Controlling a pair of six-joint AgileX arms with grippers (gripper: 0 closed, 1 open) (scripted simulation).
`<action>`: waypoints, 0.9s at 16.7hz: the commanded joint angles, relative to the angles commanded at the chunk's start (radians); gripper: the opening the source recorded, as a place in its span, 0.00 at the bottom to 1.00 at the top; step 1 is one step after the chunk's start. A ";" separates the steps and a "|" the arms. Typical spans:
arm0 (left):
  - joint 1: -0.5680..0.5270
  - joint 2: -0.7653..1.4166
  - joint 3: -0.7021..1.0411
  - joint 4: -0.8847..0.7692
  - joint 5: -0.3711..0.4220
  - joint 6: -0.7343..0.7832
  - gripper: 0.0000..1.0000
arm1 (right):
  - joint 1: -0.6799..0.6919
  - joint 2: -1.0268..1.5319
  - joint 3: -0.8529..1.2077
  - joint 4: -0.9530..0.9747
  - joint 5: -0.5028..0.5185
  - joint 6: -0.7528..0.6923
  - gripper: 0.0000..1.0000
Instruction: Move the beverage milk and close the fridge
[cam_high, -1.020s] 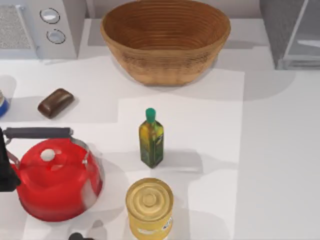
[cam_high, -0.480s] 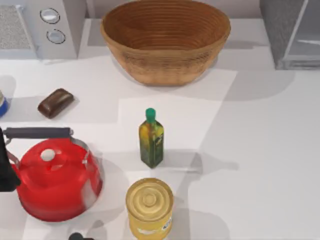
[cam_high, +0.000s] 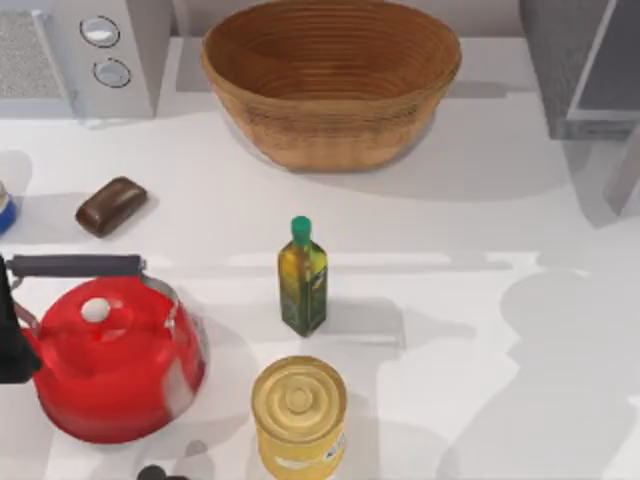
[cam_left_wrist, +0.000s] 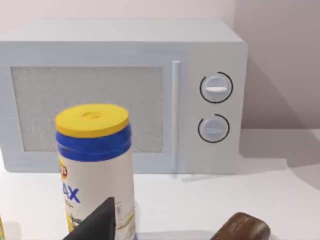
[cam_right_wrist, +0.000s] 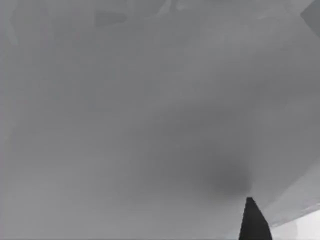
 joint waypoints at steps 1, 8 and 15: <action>0.000 0.000 0.000 0.000 0.000 0.000 1.00 | 0.056 -0.012 -0.016 0.020 0.041 0.034 1.00; 0.000 0.000 0.000 0.000 0.000 0.000 1.00 | 0.313 -0.066 -0.124 0.117 0.269 0.243 1.00; 0.000 0.000 0.000 0.000 0.000 0.000 1.00 | 0.306 -0.049 -0.117 0.113 0.279 0.245 1.00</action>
